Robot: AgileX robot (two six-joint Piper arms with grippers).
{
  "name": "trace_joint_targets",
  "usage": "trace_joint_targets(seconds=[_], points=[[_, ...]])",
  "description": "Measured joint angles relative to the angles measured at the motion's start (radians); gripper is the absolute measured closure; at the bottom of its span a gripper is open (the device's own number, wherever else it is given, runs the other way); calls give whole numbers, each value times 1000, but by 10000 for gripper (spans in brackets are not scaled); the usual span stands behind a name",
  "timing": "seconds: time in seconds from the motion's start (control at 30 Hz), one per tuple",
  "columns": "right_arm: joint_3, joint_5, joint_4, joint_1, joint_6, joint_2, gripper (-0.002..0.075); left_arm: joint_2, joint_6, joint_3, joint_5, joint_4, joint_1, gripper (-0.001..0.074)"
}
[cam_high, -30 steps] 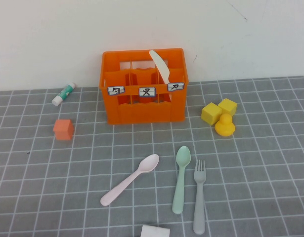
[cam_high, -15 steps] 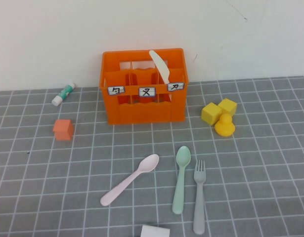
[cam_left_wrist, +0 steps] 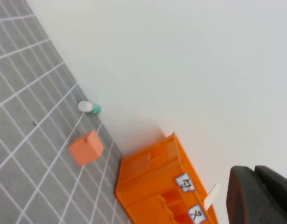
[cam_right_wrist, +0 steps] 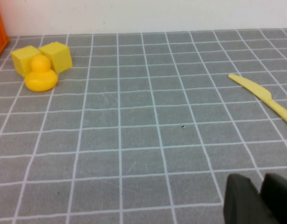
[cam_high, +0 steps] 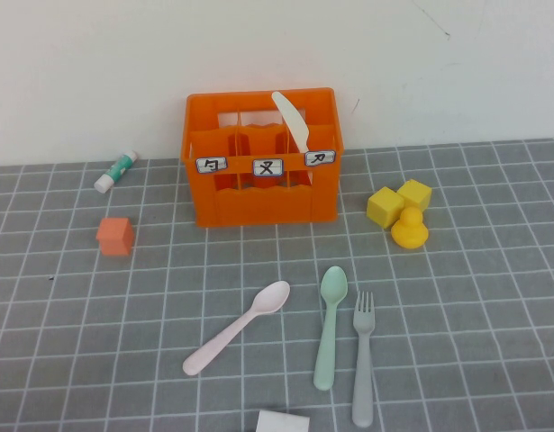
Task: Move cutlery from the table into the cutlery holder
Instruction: Pick up the spoon
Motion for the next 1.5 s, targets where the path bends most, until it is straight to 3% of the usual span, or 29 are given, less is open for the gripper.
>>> trace_joint_targets(seconds=[0.2, 0.37, 0.57, 0.73, 0.93, 1.07, 1.4, 1.5], points=[[0, 0, 0, 0, 0, 0, 636, 0, 30, -11, 32, 13, -2, 736], [0, 0, 0, 0, 0, 0, 636, 63, 298, -240, 343, 171, -27, 736], [0, 0, 0, 0, 0, 0, 636, 358, 706, -584, 821, 326, -33, 736], [0, 0, 0, 0, 0, 0, 636, 631, 933, -799, 1016, 391, -33, 736], [0, 0, 0, 0, 0, 0, 636, 928, 1151, -965, 1055, 325, -35, 736], [0, 0, 0, 0, 0, 0, 636, 1083, 1193, -1031, 1048, 307, -82, 736], [0, 0, 0, 0, 0, 0, 636, 1414, 1081, -1145, 936, 501, -375, 733], [0, 0, 0, 0, 0, 0, 636, 1497, 1027, -1187, 893, 533, -430, 671]])
